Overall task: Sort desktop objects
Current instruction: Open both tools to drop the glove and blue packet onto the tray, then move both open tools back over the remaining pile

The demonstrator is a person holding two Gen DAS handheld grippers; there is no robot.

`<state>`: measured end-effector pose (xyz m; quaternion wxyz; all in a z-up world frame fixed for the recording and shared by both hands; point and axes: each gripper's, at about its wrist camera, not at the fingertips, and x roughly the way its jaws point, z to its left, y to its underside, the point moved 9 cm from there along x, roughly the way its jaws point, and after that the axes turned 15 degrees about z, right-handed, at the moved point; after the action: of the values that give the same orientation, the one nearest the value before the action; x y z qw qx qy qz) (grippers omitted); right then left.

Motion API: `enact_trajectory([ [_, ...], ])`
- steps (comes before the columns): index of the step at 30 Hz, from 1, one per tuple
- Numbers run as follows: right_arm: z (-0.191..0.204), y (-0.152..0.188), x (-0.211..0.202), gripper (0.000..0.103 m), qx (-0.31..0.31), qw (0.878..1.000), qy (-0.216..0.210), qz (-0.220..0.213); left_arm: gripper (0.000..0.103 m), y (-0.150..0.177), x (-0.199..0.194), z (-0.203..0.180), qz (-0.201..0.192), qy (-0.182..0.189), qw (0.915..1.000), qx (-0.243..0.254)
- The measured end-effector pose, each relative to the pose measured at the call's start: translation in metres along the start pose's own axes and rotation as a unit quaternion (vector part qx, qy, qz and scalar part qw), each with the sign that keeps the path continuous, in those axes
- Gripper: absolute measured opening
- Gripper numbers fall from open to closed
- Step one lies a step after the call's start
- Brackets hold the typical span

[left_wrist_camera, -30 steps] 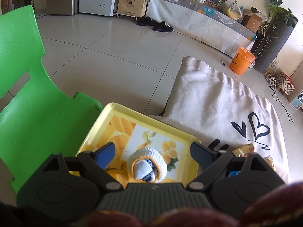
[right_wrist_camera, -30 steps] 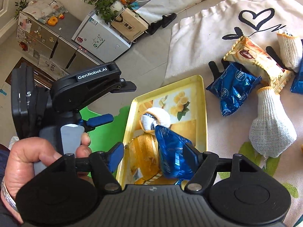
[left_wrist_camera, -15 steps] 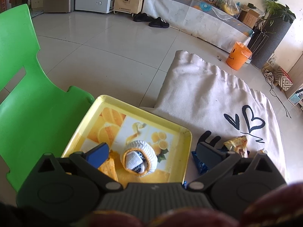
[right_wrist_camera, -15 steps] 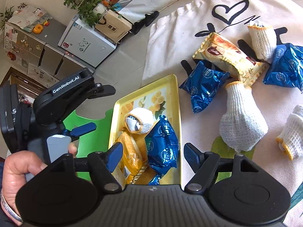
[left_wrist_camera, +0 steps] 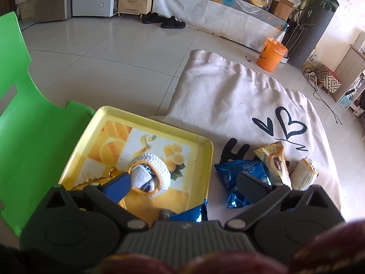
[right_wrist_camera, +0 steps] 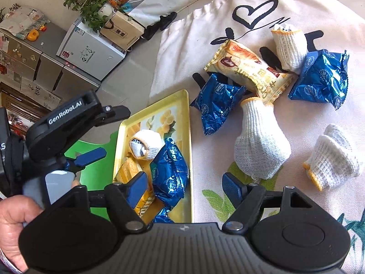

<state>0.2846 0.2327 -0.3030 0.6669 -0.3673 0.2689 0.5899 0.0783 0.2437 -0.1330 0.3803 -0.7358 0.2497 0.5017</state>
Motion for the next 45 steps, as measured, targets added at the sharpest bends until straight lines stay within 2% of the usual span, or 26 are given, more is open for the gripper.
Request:
enact_trajectory([
  [4,-0.01,-0.003,-0.014,0.074,0.001,1.0,0.015,-0.015,0.102,0.019,-0.003,0.002,0.002,0.0,1.0,-0.005],
  [7,-0.021,-0.006,-0.027,0.075,0.011,0.999,0.03,-0.029,0.102,0.039,-0.01,0.004,0.005,0.009,0.9996,-0.027],
  [12,-0.035,-0.004,-0.048,0.078,0.018,0.999,0.028,-0.042,0.102,0.078,-0.025,-0.006,0.016,0.009,0.9994,-0.028],
  [16,-0.049,-0.001,-0.064,0.08,0.019,0.997,0.053,-0.059,0.102,0.108,-0.033,-0.015,0.037,0.023,0.9985,-0.033],
  [24,-0.077,0.013,-0.091,0.081,0.046,0.993,0.08,-0.074,0.102,0.158,-0.037,-0.038,0.075,0.021,0.9969,-0.009],
  [36,-0.104,0.033,-0.116,0.082,0.089,0.988,0.097,-0.083,0.102,0.191,-0.052,-0.079,0.086,0.019,0.9953,0.041],
  [45,-0.125,0.042,-0.127,0.082,0.129,0.982,0.102,-0.091,0.102,0.211,-0.051,-0.086,0.104,0.016,0.9936,0.039],
])
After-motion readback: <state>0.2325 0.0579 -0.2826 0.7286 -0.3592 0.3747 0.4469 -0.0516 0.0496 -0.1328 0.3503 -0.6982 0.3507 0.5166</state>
